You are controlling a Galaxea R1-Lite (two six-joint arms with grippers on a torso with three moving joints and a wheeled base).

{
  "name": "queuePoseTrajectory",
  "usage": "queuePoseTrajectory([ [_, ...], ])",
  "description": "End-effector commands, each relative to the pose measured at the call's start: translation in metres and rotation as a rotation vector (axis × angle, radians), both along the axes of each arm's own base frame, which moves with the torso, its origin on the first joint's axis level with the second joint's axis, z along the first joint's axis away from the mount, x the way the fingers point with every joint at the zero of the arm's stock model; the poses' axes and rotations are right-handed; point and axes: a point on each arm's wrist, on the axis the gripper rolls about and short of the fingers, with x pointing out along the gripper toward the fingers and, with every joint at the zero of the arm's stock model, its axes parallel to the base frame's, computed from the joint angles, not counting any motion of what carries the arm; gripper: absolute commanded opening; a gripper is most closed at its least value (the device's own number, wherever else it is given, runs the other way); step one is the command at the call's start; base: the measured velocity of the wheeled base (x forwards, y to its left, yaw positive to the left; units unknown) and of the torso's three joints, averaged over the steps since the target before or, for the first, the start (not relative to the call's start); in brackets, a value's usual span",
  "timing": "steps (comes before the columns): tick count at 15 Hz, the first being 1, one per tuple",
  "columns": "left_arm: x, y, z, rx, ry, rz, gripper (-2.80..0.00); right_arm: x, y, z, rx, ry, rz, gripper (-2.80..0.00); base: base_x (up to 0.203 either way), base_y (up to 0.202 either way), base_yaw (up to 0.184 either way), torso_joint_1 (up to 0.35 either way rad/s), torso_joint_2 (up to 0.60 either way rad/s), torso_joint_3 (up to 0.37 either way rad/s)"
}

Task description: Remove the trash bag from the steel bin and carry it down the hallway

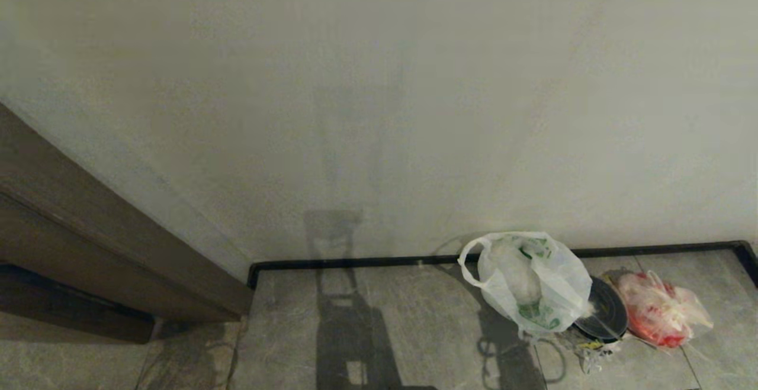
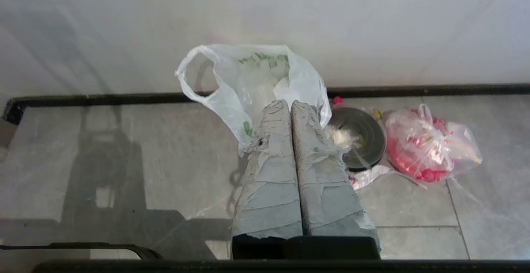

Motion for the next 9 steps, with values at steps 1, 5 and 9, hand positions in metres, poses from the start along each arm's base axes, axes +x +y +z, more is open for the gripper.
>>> queuePoseTrajectory([
  [1, 0.0000, 0.0000, 0.0000, -0.001, -0.001, 0.000, -2.80, 0.0002, 0.0000, -0.0004, -0.001, 0.002, 0.000, -2.80, 0.000, 0.000, 0.000, 0.002, 0.01, 0.215],
  [5, 0.0000, 0.0000, 0.0000, -0.001, -0.001, 0.000, -2.80, 0.0001, 0.0000, -0.0004, -0.001, 0.001, 0.000, -2.80, 0.000, 0.000, 0.000, 0.002, 0.00, 0.207],
  [9, 0.0000, 0.0000, 0.0000, -0.001, -0.001, 0.000, -2.80, 0.0001, 0.0000, -0.0004, -0.001, 0.001, 0.000, -2.80, 0.000, 0.000, 0.000, 0.003, 0.00, 0.206],
])
